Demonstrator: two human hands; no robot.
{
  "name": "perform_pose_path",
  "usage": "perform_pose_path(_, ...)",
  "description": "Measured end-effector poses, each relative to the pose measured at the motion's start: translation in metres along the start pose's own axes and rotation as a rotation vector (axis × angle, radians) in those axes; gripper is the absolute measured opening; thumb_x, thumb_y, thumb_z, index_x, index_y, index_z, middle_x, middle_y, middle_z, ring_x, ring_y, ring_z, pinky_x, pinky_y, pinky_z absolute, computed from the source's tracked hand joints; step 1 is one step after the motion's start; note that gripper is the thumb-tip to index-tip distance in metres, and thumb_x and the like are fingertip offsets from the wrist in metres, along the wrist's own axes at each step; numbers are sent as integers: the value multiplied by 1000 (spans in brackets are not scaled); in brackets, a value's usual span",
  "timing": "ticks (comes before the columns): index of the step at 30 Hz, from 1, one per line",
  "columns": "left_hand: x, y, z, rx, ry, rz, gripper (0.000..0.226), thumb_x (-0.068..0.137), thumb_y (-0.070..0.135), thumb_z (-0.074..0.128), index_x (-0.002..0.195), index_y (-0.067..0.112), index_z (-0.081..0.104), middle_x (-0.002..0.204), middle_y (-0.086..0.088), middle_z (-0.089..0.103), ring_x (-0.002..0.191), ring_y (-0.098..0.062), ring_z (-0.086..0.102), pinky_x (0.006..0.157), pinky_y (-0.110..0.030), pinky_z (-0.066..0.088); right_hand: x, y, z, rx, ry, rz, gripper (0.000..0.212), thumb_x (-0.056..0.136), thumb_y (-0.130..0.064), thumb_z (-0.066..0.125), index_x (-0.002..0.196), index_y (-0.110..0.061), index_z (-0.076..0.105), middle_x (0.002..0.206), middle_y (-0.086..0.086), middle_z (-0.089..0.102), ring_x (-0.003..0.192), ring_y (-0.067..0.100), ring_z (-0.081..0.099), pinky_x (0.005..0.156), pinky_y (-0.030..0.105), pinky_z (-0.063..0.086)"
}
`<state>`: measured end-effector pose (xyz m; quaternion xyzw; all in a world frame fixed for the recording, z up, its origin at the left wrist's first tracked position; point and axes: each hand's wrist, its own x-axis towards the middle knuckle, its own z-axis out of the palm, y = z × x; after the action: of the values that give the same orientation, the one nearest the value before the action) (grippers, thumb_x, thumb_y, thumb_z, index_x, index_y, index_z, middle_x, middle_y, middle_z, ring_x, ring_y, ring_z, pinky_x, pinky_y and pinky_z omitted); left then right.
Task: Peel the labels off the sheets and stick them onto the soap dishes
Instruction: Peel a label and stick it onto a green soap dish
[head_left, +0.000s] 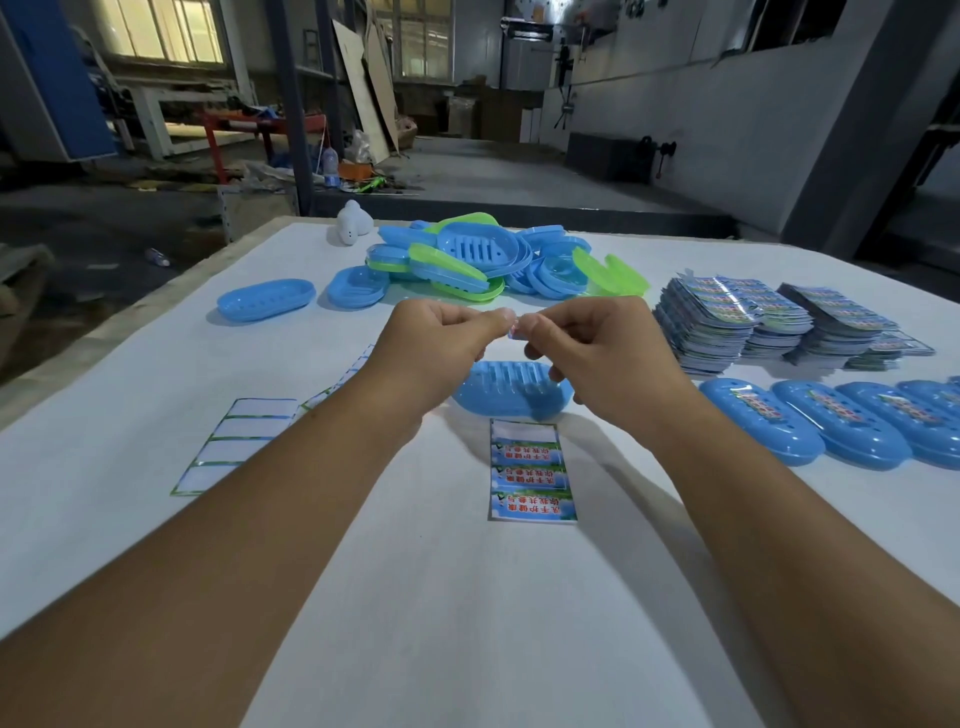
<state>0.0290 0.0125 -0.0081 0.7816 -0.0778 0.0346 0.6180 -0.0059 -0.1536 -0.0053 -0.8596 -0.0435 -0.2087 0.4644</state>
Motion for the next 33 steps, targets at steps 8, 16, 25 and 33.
perform_pose_path(8,1,0,1,11,26,-13,21,83,43,76,74,24,76,54,13,58,55,-7,49,52,-24,39,4,6,-3,9,44,158,28,88,-35,74,66,-18,77,65,-3,74,51,6,57,45,25,48)
perform_pose_path(16,3,-13,3,157,36,16,21,82,41,77,72,23,75,67,10,72,75,-12,69,67,-36,60,4,10,-1,-11,0,253,32,85,-38,77,68,-12,75,64,3,71,53,14,54,45,26,46)
perform_pose_path(25,10,-24,8,461,11,15,23,83,39,75,64,26,71,65,10,66,67,-5,60,53,-24,39,6,17,4,-199,-62,292,32,81,-45,80,67,-18,75,63,-5,70,47,3,53,47,25,44)
perform_pose_path(33,13,-25,9,519,2,20,18,83,39,74,75,24,74,70,8,65,71,-7,58,54,-24,38,8,22,8,-228,-61,284,31,81,-46,80,66,-19,73,68,-5,68,57,8,55,50,27,42)
